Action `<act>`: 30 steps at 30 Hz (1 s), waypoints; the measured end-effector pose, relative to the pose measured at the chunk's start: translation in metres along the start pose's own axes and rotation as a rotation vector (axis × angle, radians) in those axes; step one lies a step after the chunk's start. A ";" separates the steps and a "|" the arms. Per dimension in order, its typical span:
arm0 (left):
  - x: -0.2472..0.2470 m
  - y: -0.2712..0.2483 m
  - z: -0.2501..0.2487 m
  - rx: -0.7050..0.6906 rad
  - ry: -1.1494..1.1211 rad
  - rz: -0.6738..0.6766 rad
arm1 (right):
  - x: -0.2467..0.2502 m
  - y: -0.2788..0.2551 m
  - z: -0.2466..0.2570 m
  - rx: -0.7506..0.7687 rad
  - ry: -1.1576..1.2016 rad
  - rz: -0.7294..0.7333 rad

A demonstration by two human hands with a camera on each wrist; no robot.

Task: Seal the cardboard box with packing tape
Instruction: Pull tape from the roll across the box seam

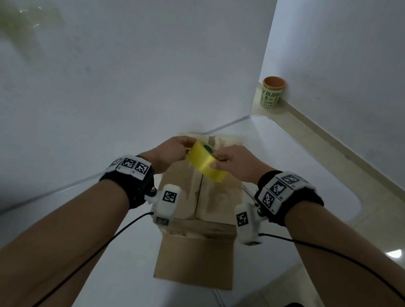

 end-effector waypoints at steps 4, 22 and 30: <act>0.015 0.001 0.004 -0.030 0.025 -0.042 | -0.001 0.002 0.008 0.006 0.017 0.022; 0.022 -0.013 0.034 0.089 -0.172 0.052 | -0.001 0.000 0.006 -0.287 0.555 -0.041; 0.031 -0.023 0.025 -0.016 -0.129 -0.021 | -0.003 -0.002 0.005 -0.226 0.668 -0.125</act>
Point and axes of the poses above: each hand's wrist, its own y-axis towards the middle knuckle, its own x-axis out of the back of the hand, z = x × y, the point moved 10 cm from there along y, towards the middle knuckle, and after that the axes turned 2 degrees about -x, right-handed, at the moved point
